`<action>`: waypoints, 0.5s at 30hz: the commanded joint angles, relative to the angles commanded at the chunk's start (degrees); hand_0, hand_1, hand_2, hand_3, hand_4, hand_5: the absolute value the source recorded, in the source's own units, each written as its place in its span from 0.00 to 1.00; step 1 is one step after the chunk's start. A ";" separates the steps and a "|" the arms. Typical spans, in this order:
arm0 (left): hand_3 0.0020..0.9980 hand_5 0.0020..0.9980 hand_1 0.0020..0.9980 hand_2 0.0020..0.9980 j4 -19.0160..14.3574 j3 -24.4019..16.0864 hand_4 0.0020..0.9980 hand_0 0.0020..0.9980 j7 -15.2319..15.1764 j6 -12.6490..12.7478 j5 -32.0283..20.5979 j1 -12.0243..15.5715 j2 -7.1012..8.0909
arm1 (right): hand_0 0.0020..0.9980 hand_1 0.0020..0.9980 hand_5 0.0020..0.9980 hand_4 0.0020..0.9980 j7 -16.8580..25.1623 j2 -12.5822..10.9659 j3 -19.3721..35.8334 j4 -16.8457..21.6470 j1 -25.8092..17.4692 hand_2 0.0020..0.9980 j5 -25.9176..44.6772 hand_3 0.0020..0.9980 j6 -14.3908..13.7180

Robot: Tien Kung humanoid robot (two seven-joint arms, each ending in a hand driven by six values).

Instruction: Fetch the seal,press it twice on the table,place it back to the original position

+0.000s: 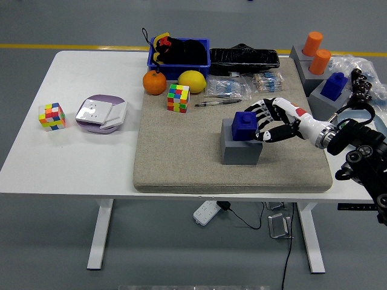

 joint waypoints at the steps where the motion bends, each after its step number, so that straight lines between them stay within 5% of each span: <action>1: 0.84 0.41 0.82 0.79 0.01 0.00 0.81 0.82 0.00 0.00 -0.03 -0.01 -0.01 | 0.54 0.66 0.00 0.91 0.03 0.02 -0.02 -0.02 0.02 0.67 -0.03 0.72 0.01; 14: 0.84 0.41 0.82 0.79 0.00 0.15 0.81 0.82 0.02 0.00 -0.06 -0.08 0.09 | 0.55 0.69 0.00 0.90 0.56 -0.02 0.05 -0.32 0.01 0.71 -0.37 0.75 -0.12; 15: 0.84 0.41 0.82 0.79 -0.01 0.15 0.81 0.82 0.00 0.00 -0.06 -0.08 0.10 | 0.68 0.75 0.00 0.93 0.67 -0.02 0.07 -0.33 -0.02 0.76 -0.57 0.79 -0.13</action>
